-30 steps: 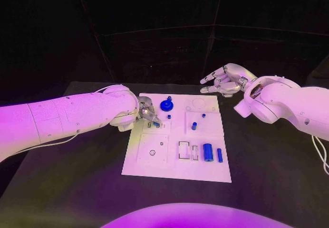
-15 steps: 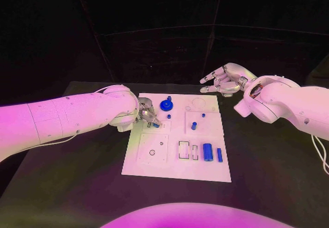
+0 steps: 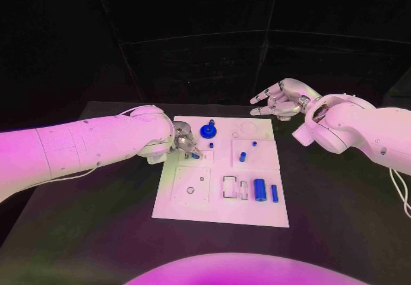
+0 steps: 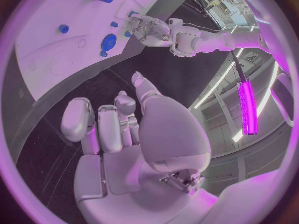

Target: Assemble the parts on the task board

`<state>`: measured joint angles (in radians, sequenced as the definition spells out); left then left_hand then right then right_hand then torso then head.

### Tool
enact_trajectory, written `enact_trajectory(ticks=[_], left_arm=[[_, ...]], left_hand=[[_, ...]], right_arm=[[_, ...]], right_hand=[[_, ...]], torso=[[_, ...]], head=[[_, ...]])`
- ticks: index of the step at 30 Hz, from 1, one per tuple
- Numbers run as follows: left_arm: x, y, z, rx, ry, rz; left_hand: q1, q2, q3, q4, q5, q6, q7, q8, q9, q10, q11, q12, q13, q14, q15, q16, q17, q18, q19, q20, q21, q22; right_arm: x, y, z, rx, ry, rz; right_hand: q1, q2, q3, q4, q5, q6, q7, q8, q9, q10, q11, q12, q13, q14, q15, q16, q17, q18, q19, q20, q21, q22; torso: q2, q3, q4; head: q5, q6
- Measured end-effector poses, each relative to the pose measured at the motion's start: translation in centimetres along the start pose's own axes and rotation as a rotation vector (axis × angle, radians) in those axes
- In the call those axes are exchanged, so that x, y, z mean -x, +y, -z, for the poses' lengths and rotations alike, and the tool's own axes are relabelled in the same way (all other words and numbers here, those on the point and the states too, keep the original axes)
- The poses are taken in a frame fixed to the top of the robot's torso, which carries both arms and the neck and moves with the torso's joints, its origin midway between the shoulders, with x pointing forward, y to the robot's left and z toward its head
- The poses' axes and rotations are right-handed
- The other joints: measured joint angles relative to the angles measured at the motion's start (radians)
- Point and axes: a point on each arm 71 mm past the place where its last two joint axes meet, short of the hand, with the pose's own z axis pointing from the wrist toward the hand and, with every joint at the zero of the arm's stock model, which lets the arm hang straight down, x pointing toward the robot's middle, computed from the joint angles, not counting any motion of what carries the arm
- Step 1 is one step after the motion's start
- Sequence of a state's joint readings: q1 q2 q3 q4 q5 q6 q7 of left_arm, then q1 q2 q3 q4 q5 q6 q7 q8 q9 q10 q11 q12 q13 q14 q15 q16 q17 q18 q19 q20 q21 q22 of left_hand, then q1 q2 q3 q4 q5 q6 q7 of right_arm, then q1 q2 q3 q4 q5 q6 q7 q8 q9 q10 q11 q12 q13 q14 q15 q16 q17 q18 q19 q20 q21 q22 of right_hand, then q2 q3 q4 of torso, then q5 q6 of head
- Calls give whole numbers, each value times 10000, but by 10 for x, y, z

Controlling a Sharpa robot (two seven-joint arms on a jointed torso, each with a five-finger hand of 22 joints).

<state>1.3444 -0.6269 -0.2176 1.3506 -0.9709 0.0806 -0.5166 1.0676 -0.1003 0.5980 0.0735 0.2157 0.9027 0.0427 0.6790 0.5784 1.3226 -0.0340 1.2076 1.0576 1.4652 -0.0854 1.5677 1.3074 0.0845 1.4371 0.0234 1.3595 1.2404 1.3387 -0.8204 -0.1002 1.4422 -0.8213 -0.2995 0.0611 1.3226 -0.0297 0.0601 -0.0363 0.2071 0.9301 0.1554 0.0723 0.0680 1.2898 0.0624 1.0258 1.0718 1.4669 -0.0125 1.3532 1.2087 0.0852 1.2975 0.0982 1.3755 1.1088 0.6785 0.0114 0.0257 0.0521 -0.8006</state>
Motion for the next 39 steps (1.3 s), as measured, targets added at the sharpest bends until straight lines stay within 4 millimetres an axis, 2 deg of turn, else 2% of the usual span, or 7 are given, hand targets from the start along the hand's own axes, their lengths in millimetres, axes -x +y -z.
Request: enact_trajectory(ticks=[6,9,16,26,35,39], left_arm=[[0,-1,-1,19,-13,-31],[1,-2,-2,29,-12,-46],[1,-3,-3,54,18,-87],[1,-5,-5,73,73,-164],[0,-5,-6,102,145,-210],[0,-5,-7,127,163,-218]], left_hand=[[-552,-134,417,-509,0,143,-107,39,26,109,-68,132,125,4,-4,0,0,-1,37,-37,40,71],[-654,-103,481,-572,0,187,-139,40,31,142,-72,196,205,37,-38,0,0,-1,53,-53,40,102],[-744,-95,413,-506,0,248,-173,70,56,217,-78,291,335,0,-75,0,0,-1,69,-68,87,155],[-1043,40,248,-343,-1,397,-249,114,57,373,-162,456,561,34,-109,0,0,0,130,-130,135,280],[-1185,13,165,-259,0,483,-264,150,51,445,-163,520,656,-2,-145,0,0,-1,130,-130,172,318],[-1424,1,-16,-87,2,587,-295,150,59,478,-196,561,683,-2,-145,0,0,-1,163,-163,172,342]], right_arm=[[0,0,0,0,1,0],[0,0,0,1,2,-1],[0,0,0,8,11,-3],[-1,1,0,12,18,-5],[-1,1,0,10,20,-5],[-1,1,0,13,23,-6]], right_hand=[[0,0,0,0,39,0,0,0,0,0,0,0,-31,0,0,-51,-10,0,0,0,0,0],[0,0,0,0,46,0,0,0,0,0,0,0,-33,0,0,-55,-14,0,0,0,0,0],[0,0,0,0,46,0,0,0,0,0,0,0,-32,0,0,-55,-13,0,0,0,0,1],[0,0,0,0,46,0,0,0,0,0,0,0,-31,0,0,-55,-13,0,0,0,0,-7],[-41,41,-27,27,46,0,0,0,0,0,0,0,-44,0,0,-55,-12,0,0,0,0,-7],[-40,40,-27,27,46,0,0,0,0,-3,3,-39,-50,0,0,-55,-12,0,1,0,0,-20]], torso=[[6,3,-1],[5,3,-1],[3,2,-1],[3,0,-1],[3,-1,-1],[3,-1,0]], head=[[1,-6],[-8,-19],[-20,-21],[-43,-16],[-54,-34],[-63,-33]])
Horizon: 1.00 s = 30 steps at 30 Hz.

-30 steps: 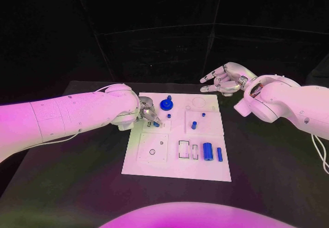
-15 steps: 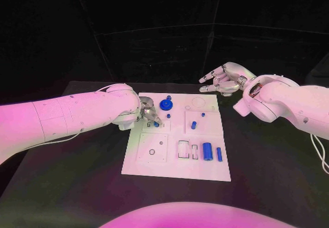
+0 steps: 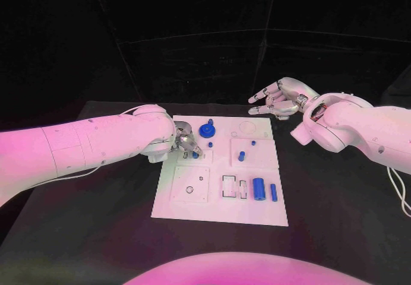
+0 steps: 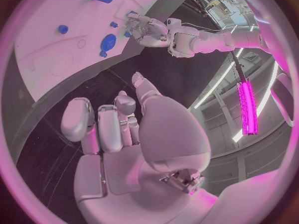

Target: Assemble the parts on the task board

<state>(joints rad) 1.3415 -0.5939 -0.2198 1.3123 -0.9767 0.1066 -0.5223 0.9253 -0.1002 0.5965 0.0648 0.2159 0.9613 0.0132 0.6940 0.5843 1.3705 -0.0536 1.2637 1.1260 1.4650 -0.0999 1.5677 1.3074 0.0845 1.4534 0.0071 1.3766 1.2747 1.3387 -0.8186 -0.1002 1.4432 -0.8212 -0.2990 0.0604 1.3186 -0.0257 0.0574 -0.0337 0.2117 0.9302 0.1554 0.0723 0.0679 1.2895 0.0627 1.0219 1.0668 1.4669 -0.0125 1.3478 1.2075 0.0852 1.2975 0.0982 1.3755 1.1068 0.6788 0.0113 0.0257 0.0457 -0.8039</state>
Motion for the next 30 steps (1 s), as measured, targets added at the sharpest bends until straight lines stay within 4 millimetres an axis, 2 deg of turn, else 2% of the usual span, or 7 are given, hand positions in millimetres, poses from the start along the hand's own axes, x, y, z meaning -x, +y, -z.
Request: enact_trajectory(ticks=[5,8,12,16,21,26,30], left_arm=[[0,0,0,10,7,-2],[0,0,0,13,6,3],[0,3,1,21,-2,30],[1,6,4,29,-29,65],[9,8,10,-23,-211,174],[27,9,20,-142,-593,369],[45,11,28,-133,-869,451]], left_hand=[[-420,-135,-764,310,-67,93,7,38,1,1,-1,9,23,0,0,0,0,-155,0,0,0,22],[-589,-223,-1487,488,-95,116,-16,40,1,1,-1,9,39,0,0,0,0,-156,0,0,0,41],[-595,-229,-2522,705,-1214,127,-27,40,1,1,-1,9,50,31,-30,0,0,-156,34,-34,0,58],[-531,-248,-3136,848,-1620,127,-27,40,0,37,-37,9,50,37,-36,0,0,-156,34,-34,0,74],[-301,-182,-3664,985,-1629,127,-27,40,0,37,-36,9,-14,37,-36,0,0,-155,34,-34,0,59],[75,-50,-4195,1078,-1629,-13,59,-58,-12,-213,54,-351,-452,37,-36,0,0,-155,34,-34,-98,-96],[555,81,-4649,1110,-1628,-613,295,-520,-254,-683,252,-843,-1104,-16,33,0,0,-156,-152,80,-441,-478]], right_arm=[[0,0,0,-4,-3,0],[0,0,0,-8,-6,1],[1,-1,1,-14,-11,0],[1,-1,1,-18,-15,1],[1,-1,0,-37,-33,7],[2,-2,0,-62,-56,14],[3,-3,0,-79,-72,21]], right_hand=[[-39,-40,-32,32,0,0,0,0,0,-34,34,-8,-17,0,0,0,-12,0,0,0,0,-13],[-59,-53,-59,58,0,0,0,0,0,-34,34,-9,-24,0,0,0,-12,0,0,0,0,-13],[-107,-5,-84,84,0,0,0,0,0,-34,34,-9,-33,0,0,0,-12,0,0,0,-50,-14],[-107,-5,-85,85,0,0,0,0,0,-34,34,-8,-33,0,0,0,-12,1,0,0,-50,-13],[-107,-5,-110,110,0,0,0,0,0,-34,34,-8,-32,0,0,0,-11,0,0,0,-50,-12],[-151,-49,-110,110,0,0,0,0,0,-34,34,-8,-32,0,0,0,-11,0,0,0,-50,-12],[-159,-57,-110,111,0,0,0,0,0,-34,34,-8,-32,0,0,0,-11,0,0,0,-50,-12]], torso=[[0,-4,3],[-1,-8,4],[-2,-10,6],[-4,-13,7],[-5,-14,8],[-5,-18,8],[-5,-15,8]], head=[[-8,5],[-15,5],[-29,4],[-33,3],[-35,8],[-40,10],[-48,35]])
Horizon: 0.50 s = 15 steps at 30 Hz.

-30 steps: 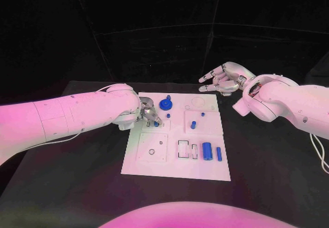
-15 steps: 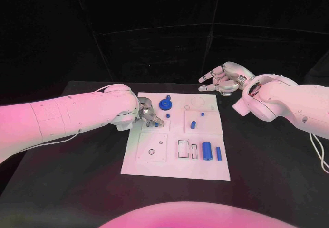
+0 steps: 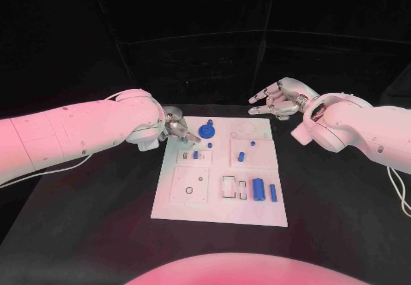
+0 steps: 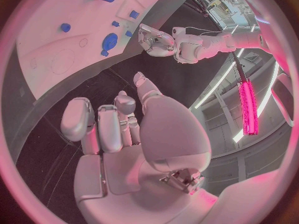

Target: Assemble the parts on the task board

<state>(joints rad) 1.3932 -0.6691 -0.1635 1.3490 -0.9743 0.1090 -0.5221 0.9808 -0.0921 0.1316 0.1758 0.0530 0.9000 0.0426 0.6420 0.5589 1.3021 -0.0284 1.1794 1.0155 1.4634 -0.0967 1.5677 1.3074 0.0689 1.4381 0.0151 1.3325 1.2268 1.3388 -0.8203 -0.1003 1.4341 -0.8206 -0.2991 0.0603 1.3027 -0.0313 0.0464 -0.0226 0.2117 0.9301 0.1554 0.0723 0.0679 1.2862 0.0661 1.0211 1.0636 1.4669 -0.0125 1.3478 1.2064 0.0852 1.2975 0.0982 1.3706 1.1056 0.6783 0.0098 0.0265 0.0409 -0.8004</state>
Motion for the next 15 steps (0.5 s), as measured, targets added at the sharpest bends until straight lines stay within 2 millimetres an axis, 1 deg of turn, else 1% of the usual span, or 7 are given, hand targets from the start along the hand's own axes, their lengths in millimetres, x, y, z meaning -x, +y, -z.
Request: enact_trajectory(ticks=[2,5,6,8,11,13,15], left_arm=[[11,2,1,77,-115,7],[24,5,-1,286,-198,-9],[28,6,-3,352,-199,-24],[33,6,-6,484,-160,-61],[39,7,-12,671,-48,-123],[41,8,-15,785,35,-158],[44,10,-19,938,120,-186]], left_hand=[[258,96,-176,-6,0,-326,165,-336,-226,-149,149,-156,-218,19,154,0,0,1,-84,84,-120,-144],[507,288,-426,18,0,-481,322,-683,-539,-276,276,-200,-348,3,240,0,0,1,-173,172,-178,-250],[574,313,-479,17,0,-480,321,-737,-608,-285,285,-200,-374,38,278,0,0,0,-173,172,-200,-266],[665,343,-567,34,0,-480,321,-834,-732,-321,321,-200,-405,36,276,0,0,1,-134,210,-236,-291],[757,435,-688,92,1,-449,352,-834,-820,-321,321,-200,-405,36,276,0,0,2,-169,245,-236,-291],[756,435,-764,147,0,-403,397,-835,-868,-321,321,-200,-396,36,276,0,0,2,-169,245,-235,-281],[804,482,-834,187,0,-328,360,-835,-899,-321,321,-200,-381,36,276,0,0,2,-135,279,-235,-262]], right_arm=[[0,0,0,-7,-7,3],[0,0,-1,-14,-13,6],[0,0,-1,-13,-12,6],[0,0,-1,-8,-9,6],[-1,0,-2,1,0,4],[-1,0,-2,3,1,4],[-1,1,-2,5,3,4]], right_hand=[[0,0,-29,29,0,0,0,0,0,0,0,0,-13,0,0,0,0,0,0,0,0,0],[0,0,-29,29,0,0,0,0,0,0,0,0,-15,0,0,0,0,0,0,0,0,0],[0,0,-29,29,0,0,0,0,0,0,0,0,-14,0,0,0,0,0,0,0,0,0],[0,0,-30,30,0,0,0,0,0,0,0,0,-15,0,0,0,0,0,0,0,0,0],[0,0,-30,30,0,0,0,0,0,0,0,0,-14,0,0,0,0,-1,0,0,0,0],[1,0,-29,29,0,0,0,0,0,0,0,0,-14,0,0,0,0,0,0,0,0,1],[1,0,-30,29,0,0,0,0,0,0,0,0,-14,0,0,0,0,-1,0,0,0,1]], torso=[[1,1,0],[1,1,0],[2,1,0],[6,5,-2],[15,7,-13],[21,3,-18],[28,-3,-20]], head=[[-1,8],[-1,25],[7,30],[34,43],[45,58],[45,65],[46,80]])
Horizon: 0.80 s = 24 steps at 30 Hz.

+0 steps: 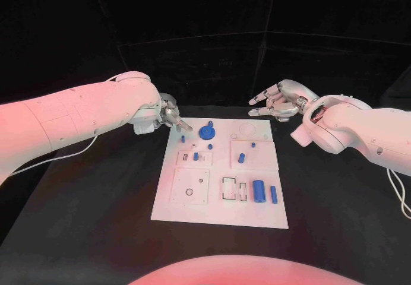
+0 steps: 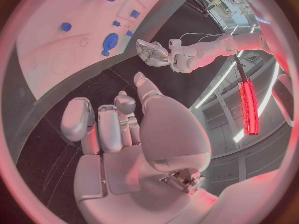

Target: Assemble the parts on the task board

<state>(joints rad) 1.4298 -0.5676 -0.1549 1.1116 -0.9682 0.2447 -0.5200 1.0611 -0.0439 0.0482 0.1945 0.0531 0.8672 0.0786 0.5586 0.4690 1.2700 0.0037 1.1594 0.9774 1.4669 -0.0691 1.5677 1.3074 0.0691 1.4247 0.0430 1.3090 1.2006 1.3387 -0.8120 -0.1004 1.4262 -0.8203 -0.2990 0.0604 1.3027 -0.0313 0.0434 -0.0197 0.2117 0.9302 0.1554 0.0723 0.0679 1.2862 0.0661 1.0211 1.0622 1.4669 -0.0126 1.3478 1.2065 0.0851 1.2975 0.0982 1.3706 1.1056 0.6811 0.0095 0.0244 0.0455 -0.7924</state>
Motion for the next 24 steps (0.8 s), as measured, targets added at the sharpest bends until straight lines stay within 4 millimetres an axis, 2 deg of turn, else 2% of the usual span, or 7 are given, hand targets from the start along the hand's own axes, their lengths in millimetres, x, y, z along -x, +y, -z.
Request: enact_trajectory(ticks=[7,15,24], left_arm=[[1,5,-11,387,260,-70],[-5,10,-23,714,473,-104],[-7,9,-26,771,508,-154]], left_hand=[[-79,79,-319,209,0,121,-20,0,-106,0,0,63,32,0,-1,0,0,1,0,0,0,43],[-79,78,-624,396,1,157,-56,0,-168,1,0,64,43,0,-1,0,0,1,0,0,1,65],[-79,78,-726,455,1,157,-56,0,-195,1,-1,64,42,-1,-1,0,0,1,0,-1,1,77]], right_arm=[[0,0,0,4,3,-1],[0,0,-1,-1,-4,2],[-1,0,-2,13,7,-2]], right_hand=[[0,0,0,0,0,0,0,0,0,0,0,0,0,0,0,0,0,0,0,0,0,0],[1,0,0,0,0,0,0,0,0,0,0,0,-8,0,0,0,0,0,0,0,0,0],[-41,41,0,0,0,0,0,0,0,0,0,0,-7,0,0,0,0,1,0,0,0,-8]], torso=[[26,-16,-6],[26,-26,-17],[17,-16,-21]], head=[[25,35],[59,7],[55,-1]])
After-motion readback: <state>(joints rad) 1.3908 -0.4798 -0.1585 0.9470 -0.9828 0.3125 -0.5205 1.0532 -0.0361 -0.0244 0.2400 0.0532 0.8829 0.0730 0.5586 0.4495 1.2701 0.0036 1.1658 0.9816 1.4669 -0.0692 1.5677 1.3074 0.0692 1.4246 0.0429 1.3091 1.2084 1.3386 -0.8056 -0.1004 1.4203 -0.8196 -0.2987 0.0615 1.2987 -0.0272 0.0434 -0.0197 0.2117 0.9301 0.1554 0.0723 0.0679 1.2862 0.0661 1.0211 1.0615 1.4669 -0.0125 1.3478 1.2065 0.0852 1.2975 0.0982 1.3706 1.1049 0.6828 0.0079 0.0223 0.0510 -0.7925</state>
